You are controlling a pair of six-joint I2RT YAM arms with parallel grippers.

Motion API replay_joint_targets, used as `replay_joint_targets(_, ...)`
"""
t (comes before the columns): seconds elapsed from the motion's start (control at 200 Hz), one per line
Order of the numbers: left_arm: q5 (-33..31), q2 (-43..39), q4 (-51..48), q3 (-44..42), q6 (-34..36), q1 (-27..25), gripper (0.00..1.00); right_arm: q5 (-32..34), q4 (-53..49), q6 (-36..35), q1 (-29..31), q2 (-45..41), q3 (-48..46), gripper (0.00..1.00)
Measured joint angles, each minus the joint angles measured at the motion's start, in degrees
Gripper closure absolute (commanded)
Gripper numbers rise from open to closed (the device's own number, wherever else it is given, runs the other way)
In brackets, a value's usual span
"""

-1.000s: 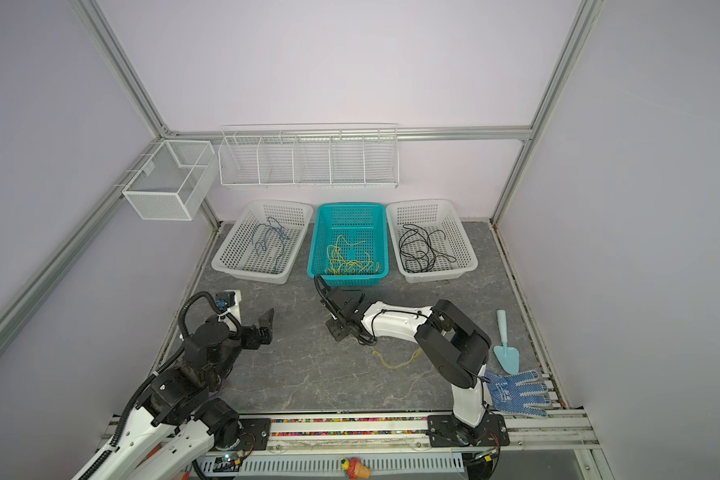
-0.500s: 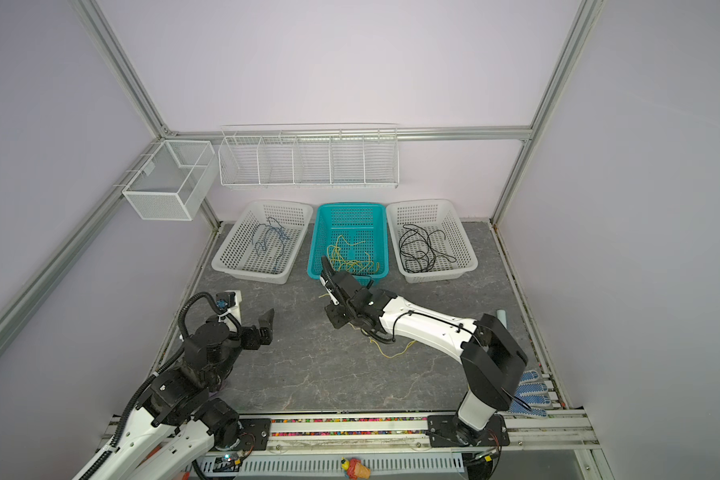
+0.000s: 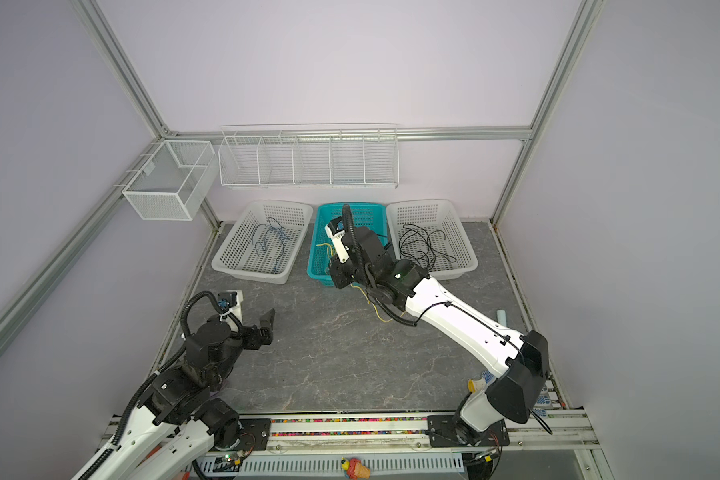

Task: Untangle the cables
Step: 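Lift the yellow wire with the right gripper over the teal basket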

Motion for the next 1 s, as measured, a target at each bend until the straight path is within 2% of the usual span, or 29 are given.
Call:
replay_joint_targets(0.225, 0.0, 0.0, 0.5, 0.0, 0.2, 0.0, 0.01, -5.8, -0.2, -1.3, -7.1, 10.8, 14.4, 0.93)
replay_joint_targets(0.485, 0.3, 0.0, 0.8, -0.1, 0.2, 0.0, 0.01, -10.4, 0.2, -5.5, -8.8, 25.1, 27.6, 0.93)
replay_joint_targets(0.8, 0.4, 0.0, 1.2, -1.0, 1.2, 0.0, 0.01, -18.1, 10.1, -8.2, -9.7, 31.3, 30.3, 0.93)
replay_joint_targets(1.0, 0.4, -0.9, 1.4, -1.2, 1.7, 0.0, 0.01, -21.8, 20.2, -6.0, -11.0, 34.5, 28.1, 0.93)
